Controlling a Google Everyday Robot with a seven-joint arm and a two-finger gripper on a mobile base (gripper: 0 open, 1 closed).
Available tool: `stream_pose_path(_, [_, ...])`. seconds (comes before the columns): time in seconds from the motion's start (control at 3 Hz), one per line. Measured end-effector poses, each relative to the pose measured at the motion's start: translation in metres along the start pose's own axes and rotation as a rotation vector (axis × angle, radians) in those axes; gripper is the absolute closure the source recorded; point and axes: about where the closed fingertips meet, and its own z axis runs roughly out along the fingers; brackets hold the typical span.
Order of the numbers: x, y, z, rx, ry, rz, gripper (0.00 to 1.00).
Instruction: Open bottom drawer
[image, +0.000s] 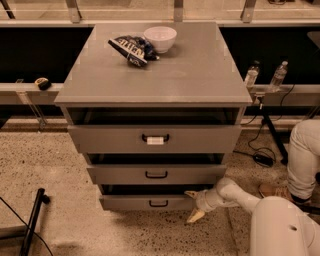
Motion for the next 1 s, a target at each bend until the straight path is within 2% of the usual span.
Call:
stream_pose_path(0.33, [-0.003,0.018,0.005,-0.016,-0.012,0.005,0.24])
stream_pose_path(1.0, [-0.020,0.053,0.011,-0.049,-0.016,-0.027,0.22])
